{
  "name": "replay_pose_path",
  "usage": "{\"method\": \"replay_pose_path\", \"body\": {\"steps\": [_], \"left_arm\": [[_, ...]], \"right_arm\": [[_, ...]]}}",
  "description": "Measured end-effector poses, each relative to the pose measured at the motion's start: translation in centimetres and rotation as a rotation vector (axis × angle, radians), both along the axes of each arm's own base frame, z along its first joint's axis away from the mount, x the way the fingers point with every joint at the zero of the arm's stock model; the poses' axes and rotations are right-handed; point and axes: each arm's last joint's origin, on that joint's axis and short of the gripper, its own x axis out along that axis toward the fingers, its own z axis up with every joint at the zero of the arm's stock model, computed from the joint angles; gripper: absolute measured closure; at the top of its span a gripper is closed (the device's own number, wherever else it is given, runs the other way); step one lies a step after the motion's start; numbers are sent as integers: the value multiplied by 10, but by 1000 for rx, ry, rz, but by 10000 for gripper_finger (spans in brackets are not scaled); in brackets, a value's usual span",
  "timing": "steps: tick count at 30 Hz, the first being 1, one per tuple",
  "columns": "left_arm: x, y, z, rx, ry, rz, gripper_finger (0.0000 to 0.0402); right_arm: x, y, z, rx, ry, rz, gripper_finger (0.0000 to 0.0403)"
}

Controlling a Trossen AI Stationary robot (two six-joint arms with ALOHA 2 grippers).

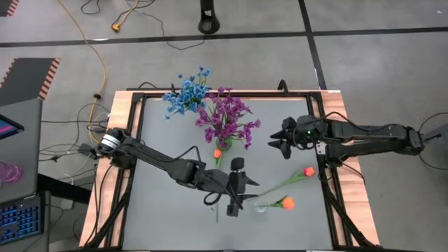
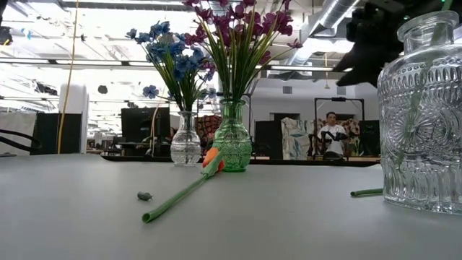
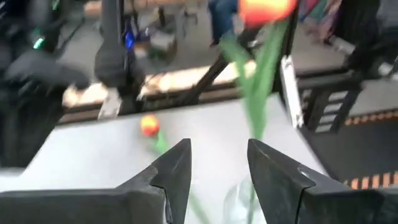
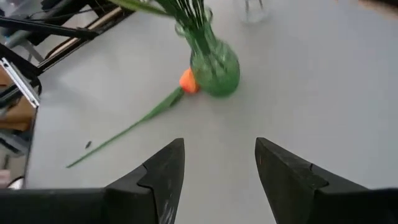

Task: Sort flowers into vase by color
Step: Put the right orange flower into the bottom transparent vase

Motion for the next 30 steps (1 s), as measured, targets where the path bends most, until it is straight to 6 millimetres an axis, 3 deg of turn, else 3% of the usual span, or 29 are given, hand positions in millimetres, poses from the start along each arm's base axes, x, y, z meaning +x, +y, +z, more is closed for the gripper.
{"method": "replay_pose_path", "body": {"steps": [12,16,22,30], "left_arm": [[-23,-5,-18,108,229,216,269],[-26,-10,-22,119,246,212,269],[-37,-14,-52,157,276,265,269],[-52,-11,-69,187,294,308,269]], "right_arm": [[-14,33,-13,470,191,-94,179],[-16,44,-19,557,276,-131,179],[-21,58,-30,639,431,-214,179],[-19,73,-44,716,575,-358,179]]}}
